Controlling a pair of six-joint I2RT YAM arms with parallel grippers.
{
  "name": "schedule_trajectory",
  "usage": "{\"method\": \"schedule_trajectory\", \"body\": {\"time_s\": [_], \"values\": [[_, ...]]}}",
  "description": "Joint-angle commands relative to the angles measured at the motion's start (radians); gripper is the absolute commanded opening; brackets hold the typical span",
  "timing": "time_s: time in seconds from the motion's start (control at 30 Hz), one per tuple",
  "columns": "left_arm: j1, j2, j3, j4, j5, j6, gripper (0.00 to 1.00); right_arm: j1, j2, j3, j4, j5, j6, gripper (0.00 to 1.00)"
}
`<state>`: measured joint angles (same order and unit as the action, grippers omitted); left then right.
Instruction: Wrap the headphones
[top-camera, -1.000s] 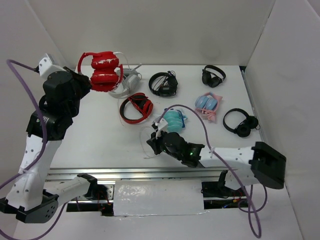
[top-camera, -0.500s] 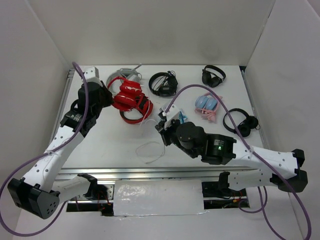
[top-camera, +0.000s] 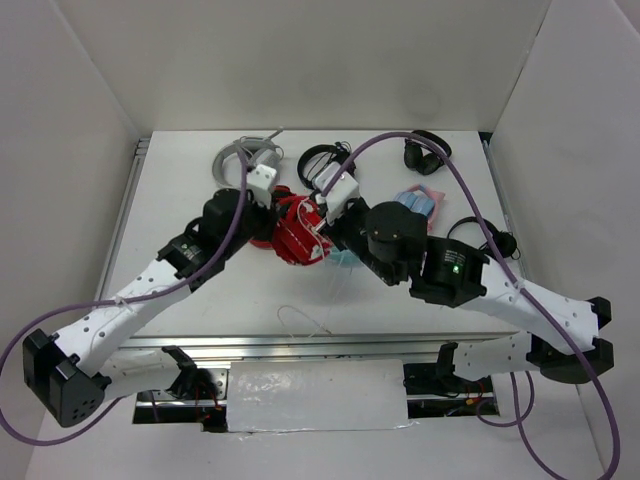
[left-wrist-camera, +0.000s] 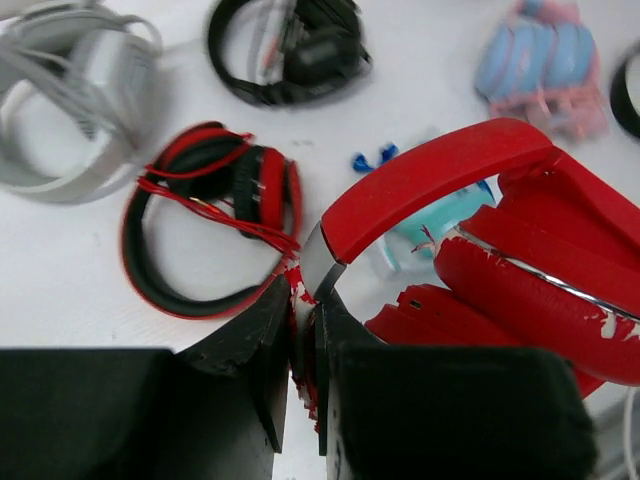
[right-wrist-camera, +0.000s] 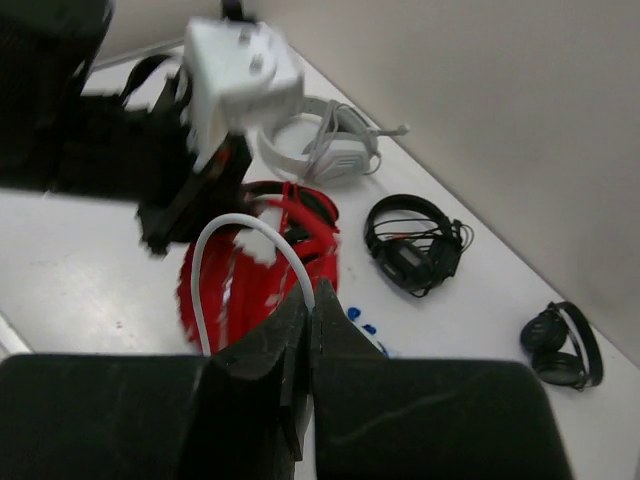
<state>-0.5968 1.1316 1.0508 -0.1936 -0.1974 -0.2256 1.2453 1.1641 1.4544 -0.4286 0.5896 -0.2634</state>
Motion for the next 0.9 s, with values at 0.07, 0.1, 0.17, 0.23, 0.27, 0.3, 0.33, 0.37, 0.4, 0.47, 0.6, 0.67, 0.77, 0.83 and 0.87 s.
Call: {"method": "schedule_trajectory", "body": {"time_s": [0.07, 0.1, 0.17, 0.23, 0.27, 0.3, 0.33, 0.37, 0.4, 0.47, 0.6, 0.67, 0.77, 0.83, 0.87], "values": [[-0.167, -0.061, -0.069, 0.128, 0.006, 0.130, 0.00, -0.130, 0.048, 0.095, -0.018, -0.117, -0.112, 0.00], [-0.184, -0.072, -0.078, 0.132, 0.010, 0.138, 0.00, -0.156, 0.057, 0.110, -0.022, -0.147, -0.115, 0.00], [-0.239, -0.098, -0.090, 0.134, 0.026, 0.157, 0.00, -0.217, 0.084, 0.121, -0.021, -0.169, -0.122, 0.00], [-0.270, -0.115, -0.110, 0.134, 0.045, 0.169, 0.00, -0.251, 0.117, 0.136, -0.030, -0.198, -0.122, 0.00], [-0.302, -0.128, -0.115, 0.137, 0.041, 0.175, 0.00, -0.291, 0.123, 0.141, -0.027, -0.194, -0.117, 0.00], [-0.319, -0.138, -0.129, 0.140, 0.035, 0.180, 0.00, -0.308, 0.127, 0.144, -0.025, -0.200, -0.105, 0.00], [-0.336, -0.141, -0.133, 0.137, 0.020, 0.183, 0.00, -0.329, 0.132, 0.141, -0.013, -0.211, -0.099, 0.00], [-0.365, -0.154, -0.141, 0.137, 0.015, 0.186, 0.00, -0.381, 0.132, 0.130, -0.007, -0.232, -0.091, 0.00], [-0.377, -0.156, -0.141, 0.134, 0.012, 0.187, 0.00, -0.408, 0.132, 0.127, -0.006, -0.296, -0.082, 0.00], [-0.417, -0.165, -0.137, 0.122, 0.013, 0.195, 0.00, -0.495, 0.150, 0.129, 0.001, -0.345, -0.062, 0.00], [-0.471, -0.176, -0.123, 0.091, 0.019, 0.204, 0.00, -0.604, 0.207, 0.138, -0.013, -0.428, -0.040, 0.00], [-0.494, -0.193, -0.127, 0.092, 0.024, 0.201, 0.00, -0.642, 0.223, 0.118, 0.011, -0.455, -0.027, 0.00], [-0.495, -0.225, -0.144, 0.114, 0.071, 0.206, 0.00, -0.727, 0.252, 0.089, 0.031, -0.534, 0.021, 0.00], [-0.494, -0.251, -0.146, 0.118, 0.105, 0.206, 0.00, -0.788, 0.279, 0.081, 0.036, -0.585, 0.050, 0.00], [-0.494, -0.260, -0.143, 0.115, 0.116, 0.204, 0.00, -0.803, 0.289, 0.074, 0.036, -0.638, 0.055, 0.00]]}}
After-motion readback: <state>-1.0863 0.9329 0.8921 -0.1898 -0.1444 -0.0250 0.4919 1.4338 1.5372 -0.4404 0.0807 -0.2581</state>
